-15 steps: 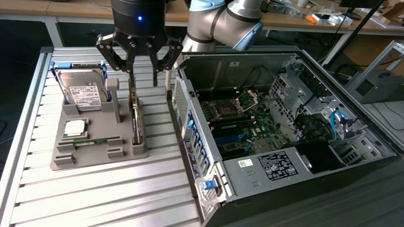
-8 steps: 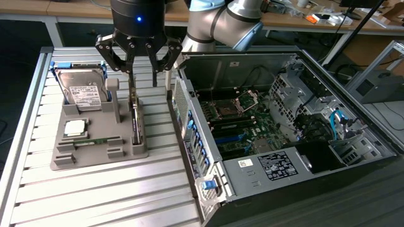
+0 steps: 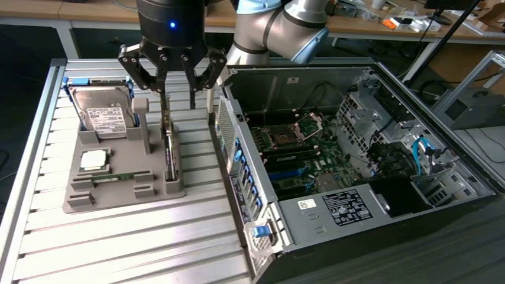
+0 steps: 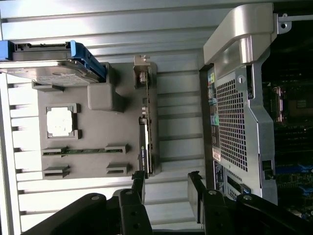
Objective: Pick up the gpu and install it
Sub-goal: 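Pick up the gpu and move the gpu toward the slot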
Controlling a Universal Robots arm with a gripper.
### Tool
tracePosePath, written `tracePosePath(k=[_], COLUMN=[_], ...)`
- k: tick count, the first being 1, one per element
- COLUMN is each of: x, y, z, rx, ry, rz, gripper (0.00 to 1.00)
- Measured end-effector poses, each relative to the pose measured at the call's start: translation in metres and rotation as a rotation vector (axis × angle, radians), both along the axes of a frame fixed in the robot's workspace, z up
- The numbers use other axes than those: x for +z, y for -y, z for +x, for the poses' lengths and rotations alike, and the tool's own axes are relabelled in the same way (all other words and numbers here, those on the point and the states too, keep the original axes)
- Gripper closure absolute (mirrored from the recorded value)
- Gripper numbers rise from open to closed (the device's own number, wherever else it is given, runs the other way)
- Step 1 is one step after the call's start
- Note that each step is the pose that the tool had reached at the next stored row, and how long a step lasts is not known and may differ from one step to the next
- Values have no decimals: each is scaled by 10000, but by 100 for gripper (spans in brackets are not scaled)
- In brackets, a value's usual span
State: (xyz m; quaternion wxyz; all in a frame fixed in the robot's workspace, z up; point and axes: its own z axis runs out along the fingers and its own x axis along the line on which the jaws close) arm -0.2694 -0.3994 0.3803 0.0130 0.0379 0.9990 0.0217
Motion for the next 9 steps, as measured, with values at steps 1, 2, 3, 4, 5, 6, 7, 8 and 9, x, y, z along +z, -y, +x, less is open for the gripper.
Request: tracePosePath(k=[1,2,3,4,5,6,7,8,9], x=[-1,-2,-3,-4,-5,-5,-7,-8,-21], y=[0,0,0,0,0,0,0,0,0], z=[-1,-2,-3,-4,-6,-6,-8,-9,-25], rx=[0,-1,0,0,0,0,0,0,0], ry=[0,0,0,0,0,0,0,0,1], rz=[-1,-1,0,-1,-1,-1,-1,0,0], gripper=[52,52,52,52,52,52,52,52,52])
